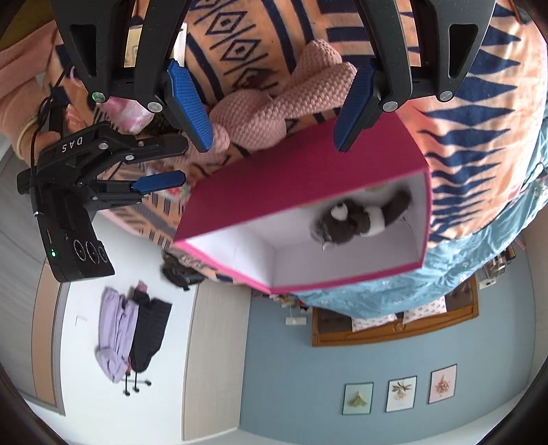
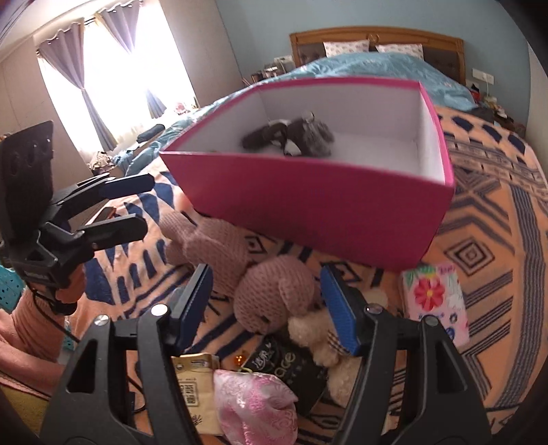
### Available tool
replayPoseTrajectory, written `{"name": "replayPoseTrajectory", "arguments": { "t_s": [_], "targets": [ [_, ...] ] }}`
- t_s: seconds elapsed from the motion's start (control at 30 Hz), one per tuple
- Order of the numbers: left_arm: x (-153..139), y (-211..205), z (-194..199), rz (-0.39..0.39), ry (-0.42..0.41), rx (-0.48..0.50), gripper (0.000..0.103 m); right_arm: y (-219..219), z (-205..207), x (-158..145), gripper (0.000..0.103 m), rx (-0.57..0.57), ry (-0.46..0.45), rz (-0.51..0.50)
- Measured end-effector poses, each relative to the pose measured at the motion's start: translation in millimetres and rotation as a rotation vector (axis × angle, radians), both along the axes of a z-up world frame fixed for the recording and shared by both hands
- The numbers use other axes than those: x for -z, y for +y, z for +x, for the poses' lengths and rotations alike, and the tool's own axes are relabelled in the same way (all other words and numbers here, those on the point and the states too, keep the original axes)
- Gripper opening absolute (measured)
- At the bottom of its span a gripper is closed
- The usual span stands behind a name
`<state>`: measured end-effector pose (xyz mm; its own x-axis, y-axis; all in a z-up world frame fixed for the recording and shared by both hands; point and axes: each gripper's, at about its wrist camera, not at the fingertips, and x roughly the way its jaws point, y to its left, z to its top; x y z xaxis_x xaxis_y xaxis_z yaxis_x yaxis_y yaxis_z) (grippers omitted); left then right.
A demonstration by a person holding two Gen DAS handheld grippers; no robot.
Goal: Organize objects
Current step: 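Grasp the pink knitted bunny from the bed with the right gripper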
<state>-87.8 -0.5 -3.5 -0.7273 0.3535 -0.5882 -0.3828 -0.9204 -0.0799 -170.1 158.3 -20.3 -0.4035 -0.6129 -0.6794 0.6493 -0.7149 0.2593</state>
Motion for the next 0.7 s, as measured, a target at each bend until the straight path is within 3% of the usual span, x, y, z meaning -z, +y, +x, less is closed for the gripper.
{"name": "replayPoseTrajectory", "arguments": {
  "t_s": [0.37,0.7],
  "targets": [
    [28,4,-15,-0.005,-0.105,0.011,0.074,-6,-10,20,0.067,0.004,-0.08,-0.018],
    [37,4,0,0.018,-0.148,0.073,0.074,-14,10,14,0.064,-0.049,-0.001,0.021]
  ]
}}
